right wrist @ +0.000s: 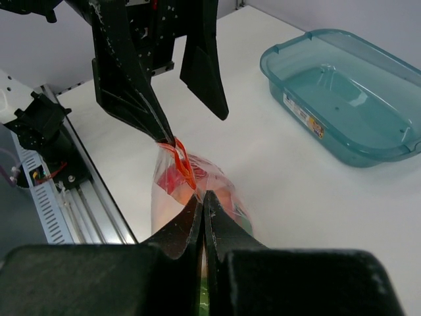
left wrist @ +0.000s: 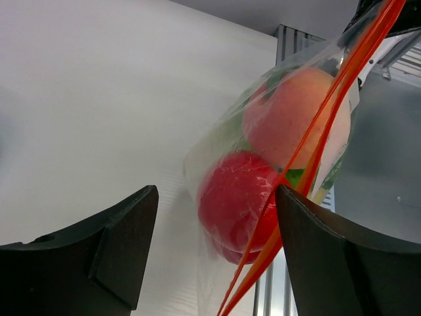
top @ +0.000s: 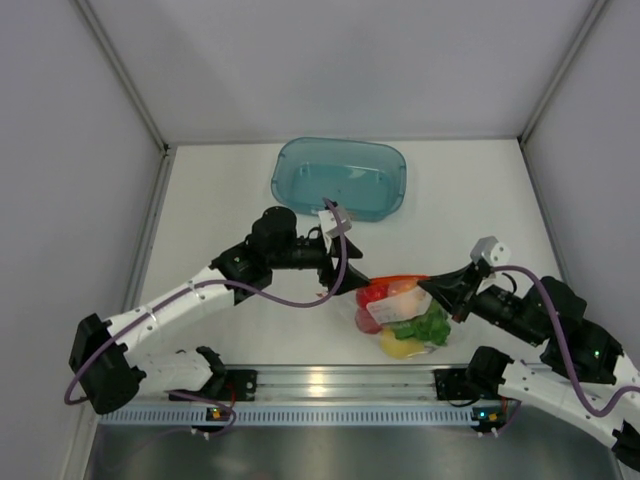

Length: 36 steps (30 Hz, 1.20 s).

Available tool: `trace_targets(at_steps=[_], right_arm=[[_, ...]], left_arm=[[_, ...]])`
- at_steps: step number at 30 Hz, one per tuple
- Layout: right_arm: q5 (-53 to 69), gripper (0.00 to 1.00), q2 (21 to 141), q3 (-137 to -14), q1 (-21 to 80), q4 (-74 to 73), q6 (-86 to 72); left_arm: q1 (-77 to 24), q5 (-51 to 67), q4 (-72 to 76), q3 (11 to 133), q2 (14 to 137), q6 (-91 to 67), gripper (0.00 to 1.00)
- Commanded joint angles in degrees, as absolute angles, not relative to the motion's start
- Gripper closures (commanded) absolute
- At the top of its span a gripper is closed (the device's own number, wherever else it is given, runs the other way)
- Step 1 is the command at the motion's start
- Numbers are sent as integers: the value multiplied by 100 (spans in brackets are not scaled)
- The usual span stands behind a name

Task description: Open the zip-top bag and remove the fake food

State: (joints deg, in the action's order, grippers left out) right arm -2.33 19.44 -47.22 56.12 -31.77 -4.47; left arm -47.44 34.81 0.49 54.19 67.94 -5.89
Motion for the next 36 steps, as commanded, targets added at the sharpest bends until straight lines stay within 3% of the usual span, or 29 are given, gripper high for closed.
trace_targets(at_steps=[1,6,9,10,16,19,21,22,28,29,31,35,36], right_arm=[[-193,100,1960,-4737,5625,-2531,-413],[-246,100,1986,-4729,5625,-2523,-413],[-255,100,1978,-4711,5625,-2496,-422],[-316,100,1978,-4702,5625,-2487,-431],[-535,100,1977,-4606,5616,-2382,-492],[-1088,100,2117,-4492,5625,-2277,-658],[-1510,81,2267,-4351,5616,-2198,-939],[-1938,78,2494,-4316,5616,-2102,-1045],[-2575,77,3627,-4631,5616,-1863,-1704],[-2627,71,3769,-4788,5608,-1855,-1923],[-2672,69,4085,-4913,5616,-1811,-2161],[-2812,38,4490,-4949,5607,-1609,-3345],[-2856,37,4578,-4922,5607,-1487,-3557]], left_arm=[[-4816,3674,466,5335,6803,-545,23],[-4851,3709,466,5335,6908,-519,24],[-4913,3709,457,5344,7031,-492,41],[-4939,3700,457,5352,7092,-492,55],[-5045,3639,457,5379,7154,-448,100],[-5045,3060,457,5335,7014,-597,100],[-5045,2561,457,5239,6822,-755,100],[-5045,1992,457,5212,6751,-965,100],[-5045,265,404,4878,6100,-2054,100],[-5045,64,361,4843,5978,-2178,100],[-5045,-613,264,4738,5645,-2564,100],[-5045,-1607,184,4483,5125,-2944,100],[-5045,-1791,193,4465,5081,-2979,100]])
